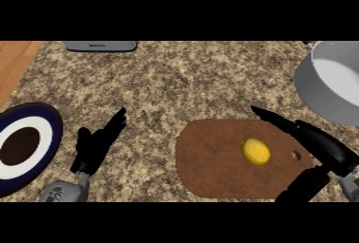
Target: Pick the lemon from the cutting board and place it in the pot
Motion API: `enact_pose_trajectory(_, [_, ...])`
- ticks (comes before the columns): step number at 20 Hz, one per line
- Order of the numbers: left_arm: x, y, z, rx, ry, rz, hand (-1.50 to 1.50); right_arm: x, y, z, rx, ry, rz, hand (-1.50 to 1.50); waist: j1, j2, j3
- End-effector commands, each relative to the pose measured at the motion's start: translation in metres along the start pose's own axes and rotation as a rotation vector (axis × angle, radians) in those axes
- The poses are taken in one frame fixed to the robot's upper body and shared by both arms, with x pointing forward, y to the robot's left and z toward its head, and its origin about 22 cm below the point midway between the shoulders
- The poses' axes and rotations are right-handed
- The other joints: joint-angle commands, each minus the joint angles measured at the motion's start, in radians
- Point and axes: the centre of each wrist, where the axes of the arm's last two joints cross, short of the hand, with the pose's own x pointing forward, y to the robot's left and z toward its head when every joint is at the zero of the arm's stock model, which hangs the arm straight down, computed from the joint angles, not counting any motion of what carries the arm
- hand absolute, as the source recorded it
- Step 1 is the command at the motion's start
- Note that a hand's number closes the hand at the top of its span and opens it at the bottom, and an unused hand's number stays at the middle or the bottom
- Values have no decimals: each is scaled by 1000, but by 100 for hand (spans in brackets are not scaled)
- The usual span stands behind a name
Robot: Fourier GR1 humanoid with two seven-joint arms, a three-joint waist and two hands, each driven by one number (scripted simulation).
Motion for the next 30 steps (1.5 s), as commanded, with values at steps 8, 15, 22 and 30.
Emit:
enact_pose_trajectory(8, [-2, 15, 9, 1, 6, -20, 0, -61, 7, -34, 54, 77, 73, -150, -9, -3, 1])
enact_pose_trajectory(15, [-17, -3, 3, 13, 9, -11, 0, -89, -6, -35, 22, 23, -1, -150, -9, -1, 1])
enact_pose_trajectory(22, [0, 8, 6, 8, 1, -26, 0, -115, -7, -39, 80, -52, -190, -150, -4, -1, 1])
enact_pose_trajectory(30, [-10, 3, 1, 6, 9, 10, 0, -135, 12, -48, 106, -39, -333, -150, -11, -2, 1])
